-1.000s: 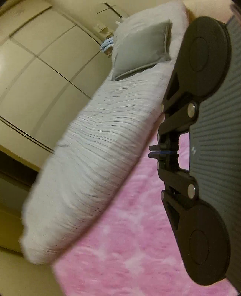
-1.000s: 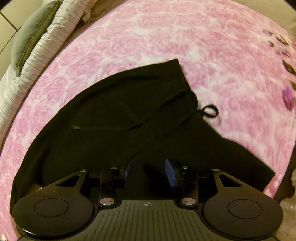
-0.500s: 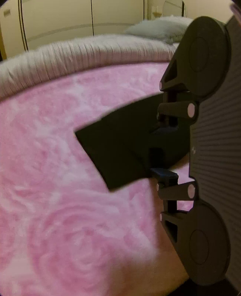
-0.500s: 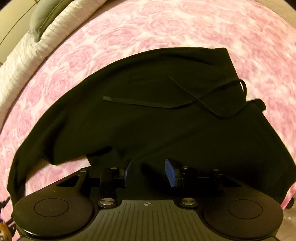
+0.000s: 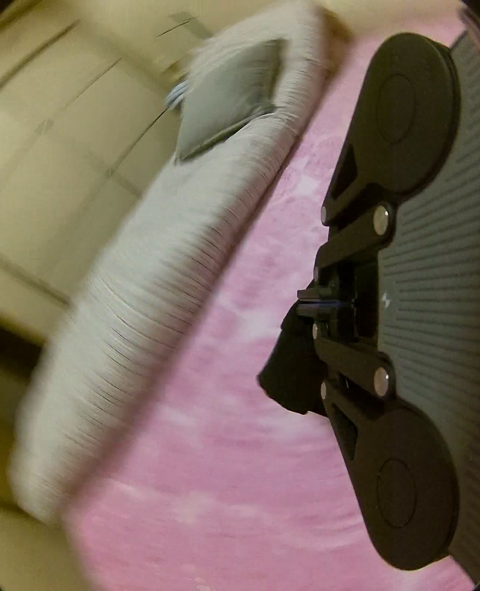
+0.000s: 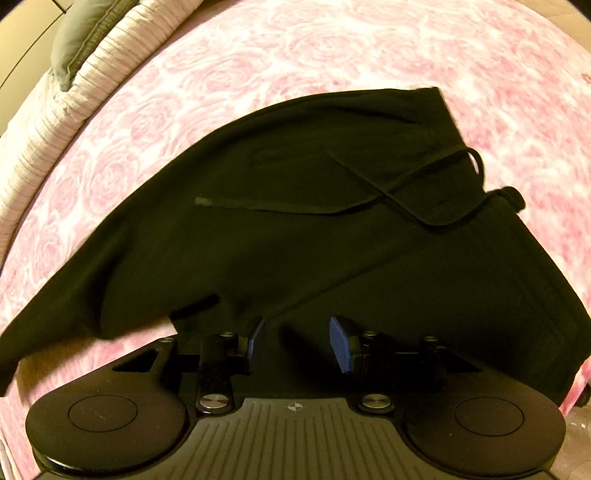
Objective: Fold clothes
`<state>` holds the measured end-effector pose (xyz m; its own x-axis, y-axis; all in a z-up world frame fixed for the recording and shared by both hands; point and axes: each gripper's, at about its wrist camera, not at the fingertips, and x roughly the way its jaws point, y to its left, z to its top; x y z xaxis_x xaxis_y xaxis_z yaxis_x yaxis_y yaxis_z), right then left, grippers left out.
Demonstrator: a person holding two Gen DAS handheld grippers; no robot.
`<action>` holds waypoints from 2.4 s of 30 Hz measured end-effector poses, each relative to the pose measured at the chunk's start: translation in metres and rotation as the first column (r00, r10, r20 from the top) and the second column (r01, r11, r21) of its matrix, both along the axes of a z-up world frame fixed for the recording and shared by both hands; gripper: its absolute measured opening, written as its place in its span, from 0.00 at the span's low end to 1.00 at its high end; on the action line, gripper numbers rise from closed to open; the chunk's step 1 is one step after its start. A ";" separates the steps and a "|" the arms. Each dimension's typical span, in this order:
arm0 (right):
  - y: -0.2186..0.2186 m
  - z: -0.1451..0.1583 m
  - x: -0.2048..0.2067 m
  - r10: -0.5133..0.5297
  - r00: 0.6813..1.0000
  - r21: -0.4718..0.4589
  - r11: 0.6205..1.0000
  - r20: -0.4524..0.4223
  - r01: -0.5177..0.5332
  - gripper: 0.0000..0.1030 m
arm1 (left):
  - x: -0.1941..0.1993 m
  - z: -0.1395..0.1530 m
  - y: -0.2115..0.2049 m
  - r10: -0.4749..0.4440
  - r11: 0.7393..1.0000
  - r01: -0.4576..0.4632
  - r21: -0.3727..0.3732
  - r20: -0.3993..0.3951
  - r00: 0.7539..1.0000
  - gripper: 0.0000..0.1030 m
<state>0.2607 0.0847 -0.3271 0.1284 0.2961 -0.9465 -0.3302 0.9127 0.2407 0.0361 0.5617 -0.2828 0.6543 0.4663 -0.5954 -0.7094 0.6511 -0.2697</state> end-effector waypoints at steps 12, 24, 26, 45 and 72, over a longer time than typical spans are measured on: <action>-0.008 -0.007 -0.002 0.013 1.000 -0.019 1.000 -0.016 -0.014 0.41 | -0.026 -0.101 0.005 0.221 0.814 -0.210 -0.542 -0.047 0.974 0.27; -0.027 -0.007 -0.009 -0.002 1.000 -0.028 1.000 -0.004 0.002 0.41 | 0.036 -0.088 0.020 0.114 0.867 -0.047 -0.496 0.105 0.988 0.01; -0.035 -0.007 -0.010 -0.033 0.999 -0.033 0.999 -0.010 0.033 0.41 | 0.039 -0.066 0.019 0.042 0.911 0.039 -0.410 0.185 0.982 0.01; -0.062 -0.004 0.005 0.063 0.997 -0.012 0.998 0.036 -0.063 0.41 | -0.058 -0.076 -0.023 0.301 0.885 -0.330 -0.327 -0.137 0.944 0.14; -0.104 -0.058 0.259 0.240 0.971 0.322 0.917 0.021 -0.234 0.41 | 0.148 -0.061 -0.281 -0.144 0.875 0.084 -0.477 -0.089 0.986 0.15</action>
<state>0.5197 -0.0191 -0.3852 0.0009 0.6031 -0.7977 -0.5199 0.6817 0.5148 0.1839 0.2812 -0.3434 0.5972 0.0389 -0.8011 -0.6837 0.5469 -0.4831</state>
